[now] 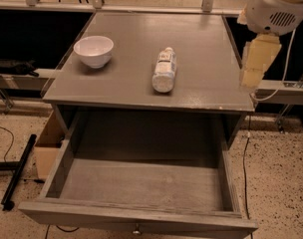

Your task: Place blue plastic bottle into top drawer

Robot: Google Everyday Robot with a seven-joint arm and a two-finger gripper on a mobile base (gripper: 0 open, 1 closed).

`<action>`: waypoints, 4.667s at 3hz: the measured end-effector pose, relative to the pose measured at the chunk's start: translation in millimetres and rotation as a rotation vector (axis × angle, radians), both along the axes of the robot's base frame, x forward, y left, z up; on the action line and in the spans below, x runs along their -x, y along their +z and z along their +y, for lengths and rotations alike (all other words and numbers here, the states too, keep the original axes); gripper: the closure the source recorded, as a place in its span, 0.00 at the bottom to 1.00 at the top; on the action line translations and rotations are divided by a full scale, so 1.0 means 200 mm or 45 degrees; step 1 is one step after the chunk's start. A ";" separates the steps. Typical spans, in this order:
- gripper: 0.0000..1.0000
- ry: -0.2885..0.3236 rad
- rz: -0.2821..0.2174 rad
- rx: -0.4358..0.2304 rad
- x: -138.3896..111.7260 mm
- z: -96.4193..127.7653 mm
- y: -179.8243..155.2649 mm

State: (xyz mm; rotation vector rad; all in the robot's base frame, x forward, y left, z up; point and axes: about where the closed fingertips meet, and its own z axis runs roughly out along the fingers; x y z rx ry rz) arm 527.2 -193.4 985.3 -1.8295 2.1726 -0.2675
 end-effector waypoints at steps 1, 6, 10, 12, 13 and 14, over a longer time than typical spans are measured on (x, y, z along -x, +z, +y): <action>0.00 -0.004 -0.028 0.023 -0.10 -0.01 0.03; 0.00 0.433 -0.056 0.018 -0.59 0.26 -0.03; 0.00 0.627 -0.131 -0.009 -0.81 0.20 0.00; 0.00 0.691 -0.199 -0.005 -0.91 0.29 0.02; 0.00 0.814 -0.183 0.103 -0.93 0.42 0.02; 0.00 0.904 -0.166 0.160 -0.93 0.49 -0.01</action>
Offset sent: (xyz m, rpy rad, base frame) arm 0.0840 0.0190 -0.0008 -0.0578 0.0445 0.1391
